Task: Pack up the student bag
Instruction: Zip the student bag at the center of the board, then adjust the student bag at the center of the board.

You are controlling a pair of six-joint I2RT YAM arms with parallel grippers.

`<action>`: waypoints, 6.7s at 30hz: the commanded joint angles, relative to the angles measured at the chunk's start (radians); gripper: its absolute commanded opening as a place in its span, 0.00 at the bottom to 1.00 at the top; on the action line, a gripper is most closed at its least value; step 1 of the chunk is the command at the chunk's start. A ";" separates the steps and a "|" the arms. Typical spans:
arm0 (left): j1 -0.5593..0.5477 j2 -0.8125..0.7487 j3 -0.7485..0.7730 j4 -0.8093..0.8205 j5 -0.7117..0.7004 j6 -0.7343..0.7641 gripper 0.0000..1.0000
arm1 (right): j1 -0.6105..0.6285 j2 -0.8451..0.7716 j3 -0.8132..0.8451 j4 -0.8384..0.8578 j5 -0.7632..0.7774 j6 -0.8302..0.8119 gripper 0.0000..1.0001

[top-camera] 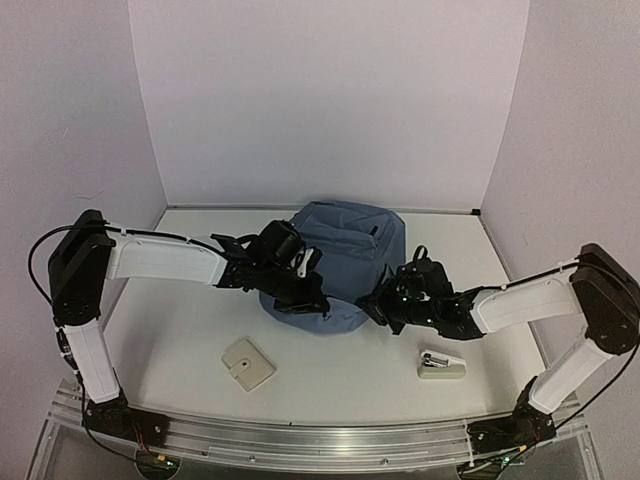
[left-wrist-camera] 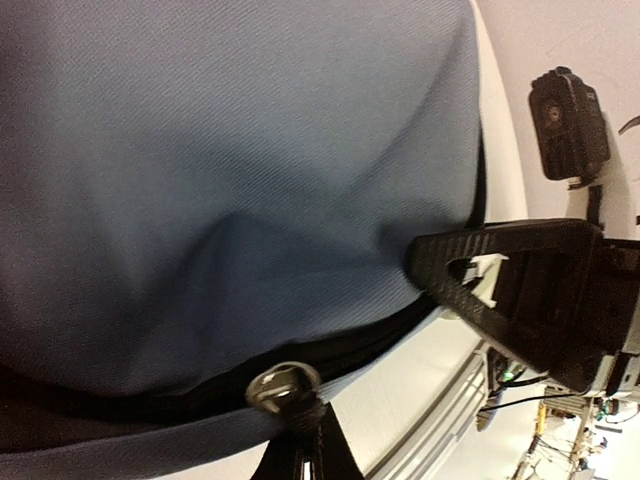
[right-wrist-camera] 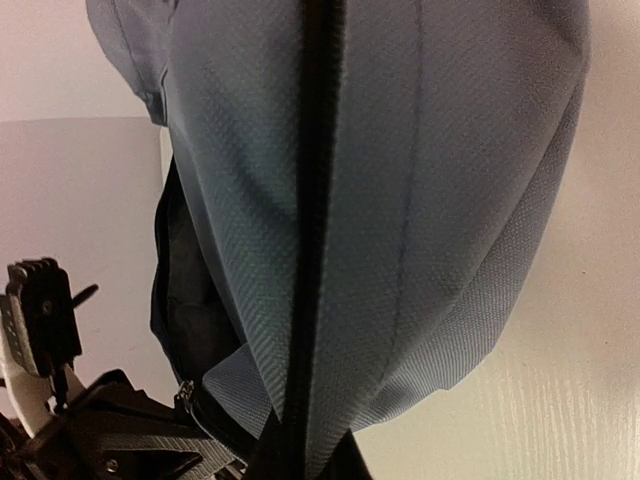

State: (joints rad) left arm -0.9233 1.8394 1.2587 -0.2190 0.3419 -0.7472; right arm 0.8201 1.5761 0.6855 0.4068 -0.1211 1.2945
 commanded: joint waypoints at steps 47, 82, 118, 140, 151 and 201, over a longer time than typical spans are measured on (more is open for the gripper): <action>0.052 -0.129 -0.193 -0.044 0.170 0.148 0.00 | 0.001 -0.373 0.007 -0.298 0.174 -0.557 0.57; 0.055 -0.270 -0.135 -0.168 0.092 0.101 0.00 | 0.277 0.093 0.255 -0.232 0.194 -0.951 0.45; 0.248 -0.297 -0.134 -0.053 0.138 -0.015 0.00 | 0.557 0.316 0.286 -0.315 0.443 -0.992 0.00; 0.339 -0.356 -0.209 -0.165 0.014 0.039 0.00 | 0.608 0.117 0.179 -0.346 0.548 -0.854 0.00; 0.339 -0.416 -0.239 -0.269 0.130 0.194 0.00 | 0.607 0.038 0.329 -0.384 0.617 -0.799 0.33; 0.550 0.227 0.542 -0.552 -0.226 0.588 0.80 | 0.041 -0.033 0.136 -0.263 0.248 -0.373 0.98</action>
State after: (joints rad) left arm -0.3794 2.0182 1.7054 -0.7276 0.1190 -0.2262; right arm 0.8635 1.5367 0.8485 0.0101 0.1841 0.8431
